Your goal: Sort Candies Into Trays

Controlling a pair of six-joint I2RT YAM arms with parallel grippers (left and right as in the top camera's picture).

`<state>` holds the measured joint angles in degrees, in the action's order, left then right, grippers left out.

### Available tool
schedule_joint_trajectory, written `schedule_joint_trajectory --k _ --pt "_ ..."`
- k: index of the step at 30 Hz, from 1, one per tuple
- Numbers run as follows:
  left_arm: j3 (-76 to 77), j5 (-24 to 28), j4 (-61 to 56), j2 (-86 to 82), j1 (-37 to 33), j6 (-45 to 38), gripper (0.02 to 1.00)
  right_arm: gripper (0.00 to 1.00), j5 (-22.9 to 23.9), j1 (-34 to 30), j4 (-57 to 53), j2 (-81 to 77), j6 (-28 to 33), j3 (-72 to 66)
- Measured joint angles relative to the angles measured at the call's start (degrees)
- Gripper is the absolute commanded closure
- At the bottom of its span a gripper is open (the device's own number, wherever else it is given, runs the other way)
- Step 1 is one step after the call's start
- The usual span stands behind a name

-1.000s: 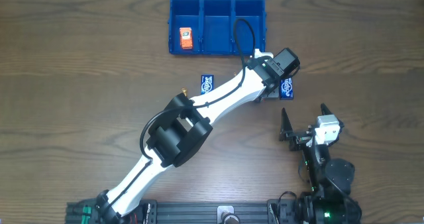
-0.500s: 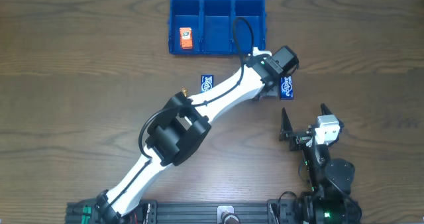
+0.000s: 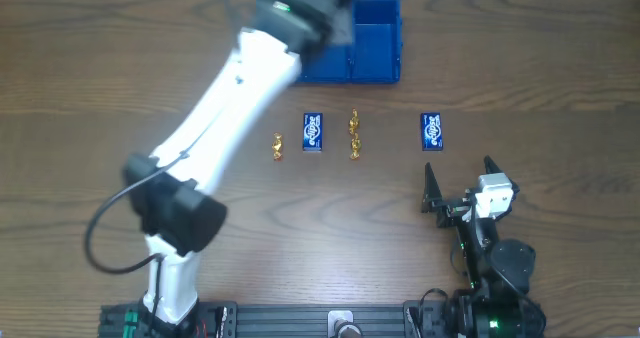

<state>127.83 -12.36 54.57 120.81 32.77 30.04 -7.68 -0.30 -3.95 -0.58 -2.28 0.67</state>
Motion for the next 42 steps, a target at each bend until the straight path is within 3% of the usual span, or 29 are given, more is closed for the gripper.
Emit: schedule_joint_trajectory --k 5,9,22,42 --pt "0.39 0.2 0.61 -0.26 -6.62 -3.98 0.776 0.003 0.0 0.0 0.0 0.0 0.0 0.0" --pt "0.13 1.31 0.31 2.16 -8.11 -6.27 0.772 0.003 0.0 0.0 0.02 0.0 0.0 0.0" --pt "0.02 4.87 -1.29 11.5 -10.51 -11.91 0.761 0.003 0.0 0.0 0.02 0.0 0.0 0.0" --pt "0.0 9.53 -3.82 13.77 -12.87 -14.05 0.744 0.003 0.0 0.0 0.0 0.0 0.0 0.0"
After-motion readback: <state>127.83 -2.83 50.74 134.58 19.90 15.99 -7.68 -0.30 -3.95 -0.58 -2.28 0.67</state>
